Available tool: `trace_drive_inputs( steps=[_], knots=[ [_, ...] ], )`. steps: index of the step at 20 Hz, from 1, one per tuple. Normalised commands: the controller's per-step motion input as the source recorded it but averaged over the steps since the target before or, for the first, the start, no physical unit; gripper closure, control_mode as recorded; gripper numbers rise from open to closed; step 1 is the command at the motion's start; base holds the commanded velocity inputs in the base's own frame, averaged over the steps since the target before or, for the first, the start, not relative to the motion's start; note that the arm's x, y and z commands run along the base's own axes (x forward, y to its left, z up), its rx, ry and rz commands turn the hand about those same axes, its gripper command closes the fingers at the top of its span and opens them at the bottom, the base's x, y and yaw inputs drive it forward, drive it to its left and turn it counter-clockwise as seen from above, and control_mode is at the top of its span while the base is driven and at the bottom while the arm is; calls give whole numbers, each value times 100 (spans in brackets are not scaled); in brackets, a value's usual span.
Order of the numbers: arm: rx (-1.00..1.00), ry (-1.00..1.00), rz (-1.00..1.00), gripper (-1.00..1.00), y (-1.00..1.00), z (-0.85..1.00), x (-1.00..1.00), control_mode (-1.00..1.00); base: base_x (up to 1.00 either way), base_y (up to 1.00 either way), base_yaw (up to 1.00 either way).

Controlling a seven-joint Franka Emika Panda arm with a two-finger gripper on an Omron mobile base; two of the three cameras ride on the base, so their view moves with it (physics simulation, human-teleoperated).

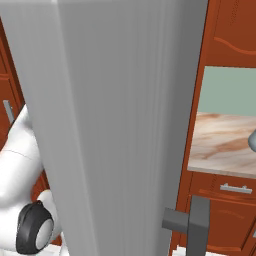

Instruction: Move the hotdog bun and peach from the top shelf to the second highest shelf to make space. Then, place the pitcher from the counter on the cleared top shelf.

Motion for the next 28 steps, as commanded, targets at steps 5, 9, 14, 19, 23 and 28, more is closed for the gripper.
trace_drive_inputs(
  steps=[5, 9, 14, 19, 23, 28],
  knots=[
    [-7, 0, 5, 100, 38, -94, -94, -100, 0, 0, 0],
    [-7, 2, 1, 100, 35, -75, -78, -100, 0, 0, 0],
    [-1, 2, 1, 100, 8, -56, -38, -100, 0, 0, 0],
    [4, 0, 2, 100, -4, -18, 23, -100, 0, 0, 0],
    [13, 0, 1, 100, -26, 0, 56, -100, 0, 0, 0],
    [12, 0, 0, 100, -30, -11, 52, -100, 0, 0, 0]
  ],
)
